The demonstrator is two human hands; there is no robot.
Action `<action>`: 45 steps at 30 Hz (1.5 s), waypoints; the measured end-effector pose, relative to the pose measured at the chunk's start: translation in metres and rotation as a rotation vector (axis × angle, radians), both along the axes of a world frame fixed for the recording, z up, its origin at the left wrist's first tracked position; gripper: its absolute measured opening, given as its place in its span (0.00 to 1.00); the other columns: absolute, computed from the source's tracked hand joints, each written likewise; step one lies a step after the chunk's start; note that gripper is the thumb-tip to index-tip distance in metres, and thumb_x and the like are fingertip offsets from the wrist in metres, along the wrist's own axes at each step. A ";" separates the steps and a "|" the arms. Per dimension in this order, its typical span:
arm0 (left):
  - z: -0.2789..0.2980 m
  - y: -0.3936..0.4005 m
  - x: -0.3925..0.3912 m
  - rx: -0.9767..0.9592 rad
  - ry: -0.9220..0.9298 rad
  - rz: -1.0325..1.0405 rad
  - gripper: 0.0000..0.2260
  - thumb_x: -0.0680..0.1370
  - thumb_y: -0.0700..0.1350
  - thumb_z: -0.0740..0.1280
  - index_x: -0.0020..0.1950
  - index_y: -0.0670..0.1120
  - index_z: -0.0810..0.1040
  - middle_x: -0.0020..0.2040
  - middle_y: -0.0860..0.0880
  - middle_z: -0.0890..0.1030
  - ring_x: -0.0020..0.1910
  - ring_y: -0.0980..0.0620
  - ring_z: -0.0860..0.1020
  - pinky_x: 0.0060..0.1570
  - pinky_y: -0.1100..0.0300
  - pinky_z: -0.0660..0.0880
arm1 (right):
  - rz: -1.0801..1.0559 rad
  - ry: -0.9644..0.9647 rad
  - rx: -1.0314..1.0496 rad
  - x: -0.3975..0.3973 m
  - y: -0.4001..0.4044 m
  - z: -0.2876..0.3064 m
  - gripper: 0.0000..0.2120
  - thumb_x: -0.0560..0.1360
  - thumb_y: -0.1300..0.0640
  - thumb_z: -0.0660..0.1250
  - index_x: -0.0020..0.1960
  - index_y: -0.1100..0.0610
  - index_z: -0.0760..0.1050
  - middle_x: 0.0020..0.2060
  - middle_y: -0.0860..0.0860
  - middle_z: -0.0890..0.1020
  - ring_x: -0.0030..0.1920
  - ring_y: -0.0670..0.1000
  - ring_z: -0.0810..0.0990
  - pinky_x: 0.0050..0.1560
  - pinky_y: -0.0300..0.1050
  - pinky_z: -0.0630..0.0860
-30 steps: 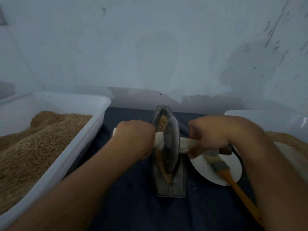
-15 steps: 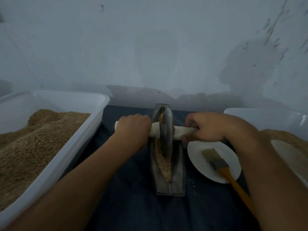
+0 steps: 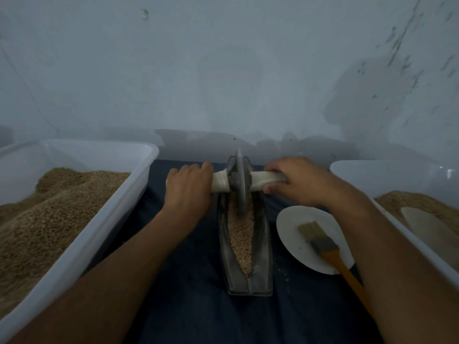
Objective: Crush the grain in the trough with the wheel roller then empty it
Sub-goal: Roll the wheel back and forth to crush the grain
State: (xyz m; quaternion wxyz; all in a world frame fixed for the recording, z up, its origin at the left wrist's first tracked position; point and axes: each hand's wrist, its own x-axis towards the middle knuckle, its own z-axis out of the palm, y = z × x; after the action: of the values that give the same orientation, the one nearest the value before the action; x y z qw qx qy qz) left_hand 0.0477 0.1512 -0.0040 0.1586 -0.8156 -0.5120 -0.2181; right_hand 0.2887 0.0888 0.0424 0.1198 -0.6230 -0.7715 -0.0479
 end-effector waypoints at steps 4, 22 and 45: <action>0.005 0.002 -0.001 0.086 -0.120 -0.047 0.14 0.72 0.41 0.69 0.47 0.49 0.64 0.47 0.47 0.77 0.47 0.44 0.75 0.43 0.54 0.60 | -0.015 -0.064 0.298 -0.003 0.006 -0.006 0.17 0.73 0.43 0.71 0.59 0.47 0.75 0.52 0.48 0.77 0.53 0.54 0.75 0.49 0.53 0.74; -0.001 0.005 0.001 -0.021 -0.097 -0.107 0.13 0.74 0.42 0.69 0.54 0.49 0.69 0.52 0.48 0.75 0.51 0.46 0.75 0.50 0.53 0.68 | -0.088 0.037 0.242 -0.008 0.013 -0.026 0.15 0.70 0.48 0.75 0.47 0.48 0.70 0.43 0.48 0.73 0.43 0.51 0.71 0.37 0.49 0.70; 0.047 -0.046 0.000 -0.530 0.376 0.063 0.10 0.69 0.40 0.73 0.43 0.46 0.73 0.40 0.50 0.73 0.40 0.49 0.76 0.43 0.52 0.75 | -0.005 -0.015 -0.443 -0.020 -0.034 0.031 0.20 0.62 0.40 0.79 0.44 0.40 0.70 0.41 0.41 0.77 0.38 0.42 0.77 0.33 0.43 0.72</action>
State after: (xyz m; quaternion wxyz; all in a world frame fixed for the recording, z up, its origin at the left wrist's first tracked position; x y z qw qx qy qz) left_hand 0.0477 0.1052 0.0431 0.0393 -0.8383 -0.5376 0.0822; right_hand 0.2683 0.0544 0.0734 -0.0259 -0.6357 -0.7625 0.1177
